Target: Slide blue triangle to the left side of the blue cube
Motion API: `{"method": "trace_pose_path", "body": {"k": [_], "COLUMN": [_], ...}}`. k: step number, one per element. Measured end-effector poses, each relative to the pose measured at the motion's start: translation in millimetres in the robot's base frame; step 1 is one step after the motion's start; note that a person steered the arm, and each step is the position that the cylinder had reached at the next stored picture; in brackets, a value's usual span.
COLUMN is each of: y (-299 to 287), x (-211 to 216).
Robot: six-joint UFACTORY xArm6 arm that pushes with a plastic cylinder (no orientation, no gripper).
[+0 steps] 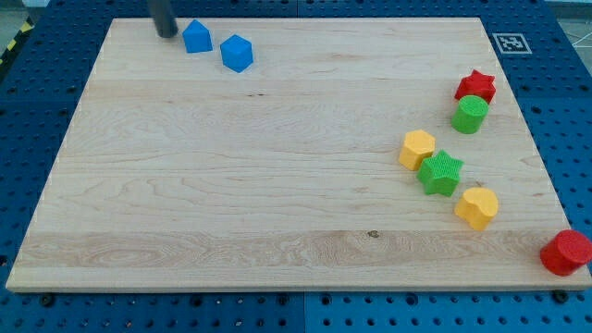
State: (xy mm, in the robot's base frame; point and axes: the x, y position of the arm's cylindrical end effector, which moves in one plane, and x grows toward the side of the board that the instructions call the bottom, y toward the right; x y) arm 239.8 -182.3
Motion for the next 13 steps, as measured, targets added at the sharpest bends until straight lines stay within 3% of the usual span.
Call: {"method": "trace_pose_path", "body": {"k": [2, 3, 4, 5, 6, 7, 8, 9, 10, 12, 13], "y": [127, 164, 117, 34, -18, 5, 64, 117, 130, 84, 15], "x": [75, 87, 95, 78, 30, -12, -15, 10, 25, -36, -37]}}
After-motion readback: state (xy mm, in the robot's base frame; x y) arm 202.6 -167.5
